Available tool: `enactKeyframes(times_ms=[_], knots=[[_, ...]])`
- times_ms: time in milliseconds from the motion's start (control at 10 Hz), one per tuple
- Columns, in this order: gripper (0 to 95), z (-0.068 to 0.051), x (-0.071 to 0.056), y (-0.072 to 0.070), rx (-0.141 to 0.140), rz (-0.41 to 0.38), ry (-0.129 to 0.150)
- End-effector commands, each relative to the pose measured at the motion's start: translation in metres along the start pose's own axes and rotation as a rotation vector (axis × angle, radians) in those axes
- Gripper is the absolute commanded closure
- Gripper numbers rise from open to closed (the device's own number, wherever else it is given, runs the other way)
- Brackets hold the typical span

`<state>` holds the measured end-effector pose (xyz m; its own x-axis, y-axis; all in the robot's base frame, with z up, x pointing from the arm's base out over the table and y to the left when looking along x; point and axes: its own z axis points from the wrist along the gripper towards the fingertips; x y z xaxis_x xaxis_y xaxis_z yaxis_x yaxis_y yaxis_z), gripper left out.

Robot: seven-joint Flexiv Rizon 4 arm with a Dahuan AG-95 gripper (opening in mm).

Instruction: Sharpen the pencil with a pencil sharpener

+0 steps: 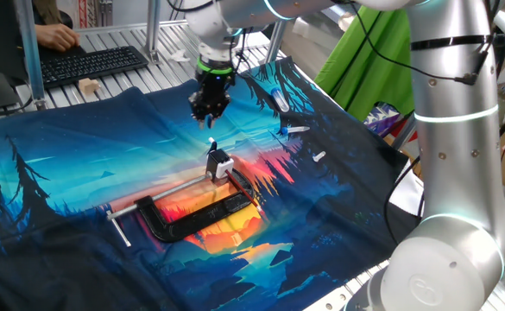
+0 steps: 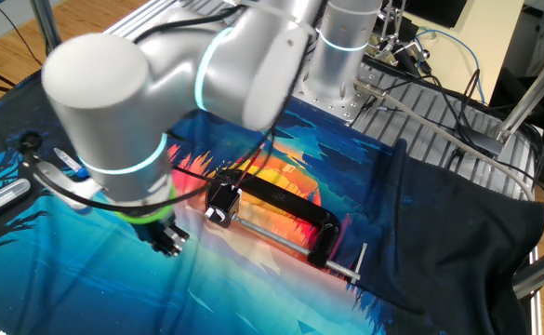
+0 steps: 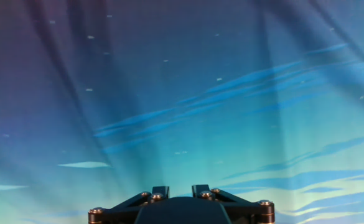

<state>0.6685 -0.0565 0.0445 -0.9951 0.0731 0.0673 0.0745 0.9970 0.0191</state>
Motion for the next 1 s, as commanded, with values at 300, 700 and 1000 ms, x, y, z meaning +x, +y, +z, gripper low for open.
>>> enactKeyframes(times_ms=[300,700,1000], knots=[[76.0,0.002,0.0,-0.013,-0.003,-0.016,0.002],[76.0,-0.004,0.006,0.025,0.004,0.016,0.006],[76.0,-0.006,0.011,0.062,0.002,0.073,0.009]])
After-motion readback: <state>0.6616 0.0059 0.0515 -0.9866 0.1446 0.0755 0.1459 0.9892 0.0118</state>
